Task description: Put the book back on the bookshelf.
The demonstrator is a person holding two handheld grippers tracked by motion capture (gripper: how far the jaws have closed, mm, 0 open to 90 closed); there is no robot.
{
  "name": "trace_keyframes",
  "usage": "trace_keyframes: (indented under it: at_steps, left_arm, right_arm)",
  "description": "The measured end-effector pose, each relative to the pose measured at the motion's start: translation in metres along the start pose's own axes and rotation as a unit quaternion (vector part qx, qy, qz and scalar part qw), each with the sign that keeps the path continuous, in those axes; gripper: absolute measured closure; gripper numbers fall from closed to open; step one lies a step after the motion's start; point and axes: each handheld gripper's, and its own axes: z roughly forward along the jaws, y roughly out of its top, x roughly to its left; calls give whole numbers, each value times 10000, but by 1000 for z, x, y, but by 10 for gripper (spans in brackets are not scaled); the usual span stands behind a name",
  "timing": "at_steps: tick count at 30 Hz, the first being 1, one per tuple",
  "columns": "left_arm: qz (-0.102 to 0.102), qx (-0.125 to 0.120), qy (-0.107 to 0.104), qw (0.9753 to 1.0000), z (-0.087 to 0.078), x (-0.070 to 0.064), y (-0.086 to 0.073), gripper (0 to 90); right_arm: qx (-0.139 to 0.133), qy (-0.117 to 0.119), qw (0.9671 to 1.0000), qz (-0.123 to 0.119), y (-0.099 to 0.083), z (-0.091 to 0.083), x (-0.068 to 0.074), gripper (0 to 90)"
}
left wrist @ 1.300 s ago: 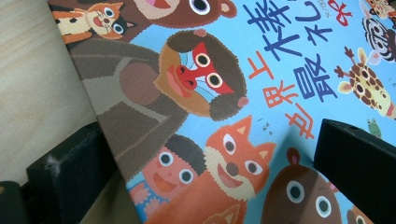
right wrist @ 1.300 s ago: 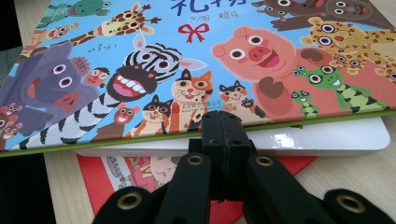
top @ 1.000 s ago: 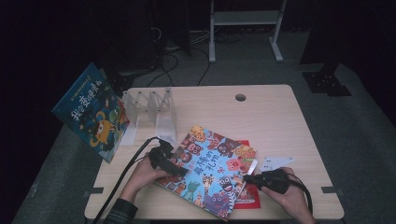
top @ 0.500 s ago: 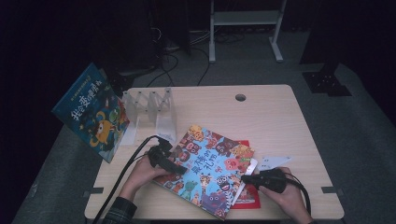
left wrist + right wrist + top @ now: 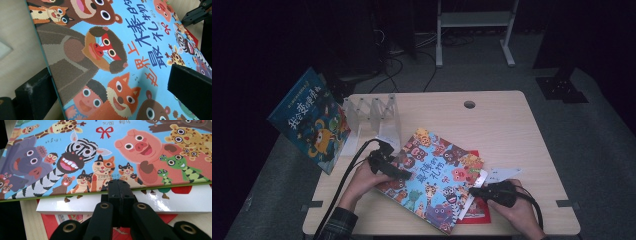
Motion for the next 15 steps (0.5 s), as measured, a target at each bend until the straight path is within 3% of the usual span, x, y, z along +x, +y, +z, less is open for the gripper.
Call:
trace_keyframes:
  at_steps: [6,13,15]
  left_arm:
    - [164,-203,-49,9996,-21,-6,19,33]
    - [406,-242,-65,9989,-41,-19,45,64]
    - [471,-284,-101,9984,-48,-22,51,112]
  right_arm:
    - [45,48,10000,-31,4,3,-1,890]
    - [39,93,9999,-116,11,9,0,890]
    - [43,104,9999,-122,13,9,0,890]
